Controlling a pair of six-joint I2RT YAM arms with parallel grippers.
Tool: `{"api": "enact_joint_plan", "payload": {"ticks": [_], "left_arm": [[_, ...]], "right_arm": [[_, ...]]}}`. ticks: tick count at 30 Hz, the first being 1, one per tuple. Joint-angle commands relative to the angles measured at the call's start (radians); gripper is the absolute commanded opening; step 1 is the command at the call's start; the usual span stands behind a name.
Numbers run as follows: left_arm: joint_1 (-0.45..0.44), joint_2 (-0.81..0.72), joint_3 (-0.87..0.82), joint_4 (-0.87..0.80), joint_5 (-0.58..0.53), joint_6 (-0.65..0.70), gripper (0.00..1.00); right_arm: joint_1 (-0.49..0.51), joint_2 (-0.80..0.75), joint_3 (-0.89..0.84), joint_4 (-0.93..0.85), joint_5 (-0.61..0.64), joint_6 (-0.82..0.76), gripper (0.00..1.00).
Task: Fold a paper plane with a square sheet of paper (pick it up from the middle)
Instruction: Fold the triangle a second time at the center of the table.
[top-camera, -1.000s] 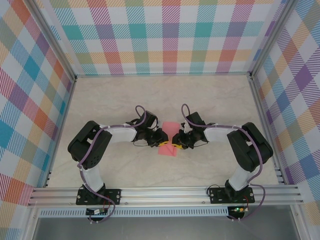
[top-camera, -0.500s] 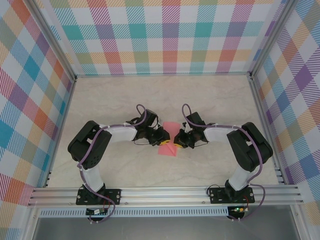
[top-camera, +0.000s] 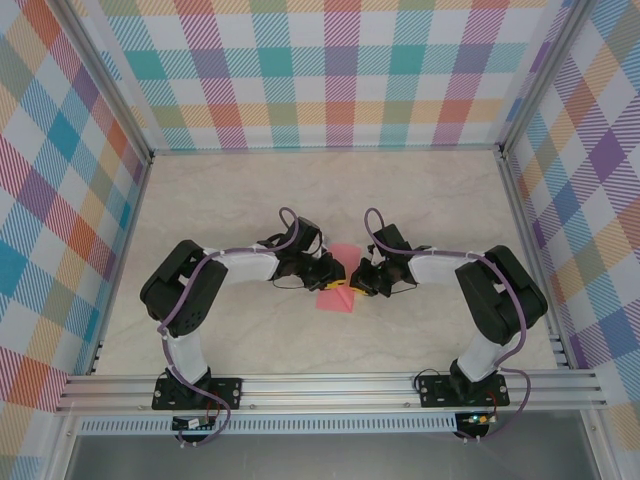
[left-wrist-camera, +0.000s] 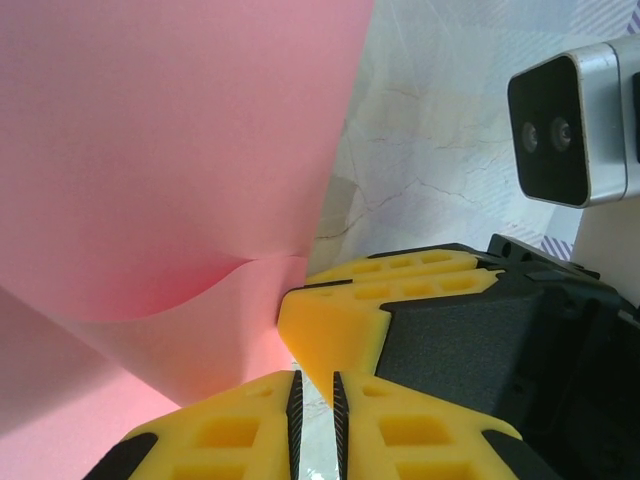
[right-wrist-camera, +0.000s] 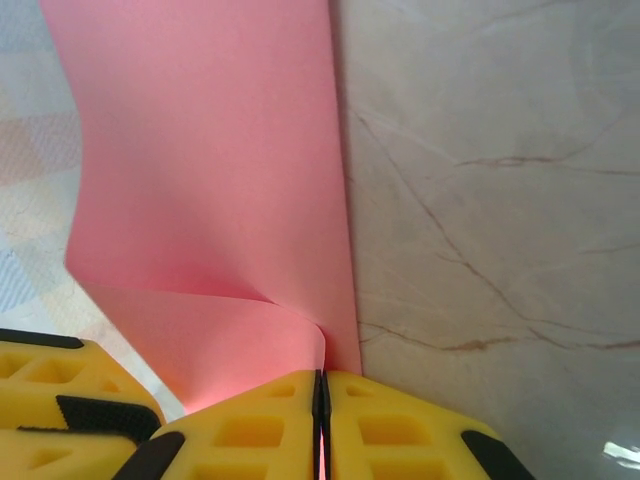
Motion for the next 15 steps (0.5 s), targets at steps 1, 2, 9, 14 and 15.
{"api": "enact_joint_plan", "payload": {"ticks": [1, 2, 9, 14, 15], "left_arm": [[-0.006, 0.022, 0.026, -0.017, 0.0, 0.019, 0.18], [-0.008, 0.025, 0.026, -0.016, -0.001, 0.02, 0.18], [-0.007, 0.043, 0.029, -0.019, 0.0, 0.023, 0.18], [-0.007, 0.045, 0.029, -0.025, -0.002, 0.025, 0.18], [-0.008, 0.046, 0.028, -0.025, -0.002, 0.025, 0.18]], "right_arm": [[0.004, -0.035, 0.001, -0.03, 0.021, -0.014, 0.11], [0.004, -0.033, 0.002, -0.033, 0.024, -0.014, 0.11], [0.004, -0.027, 0.014, -0.047, 0.035, -0.026, 0.11], [0.004, -0.028, 0.024, -0.065, 0.056, -0.035, 0.11], [0.004, -0.03, 0.024, -0.066, 0.059, -0.037, 0.11]]}}
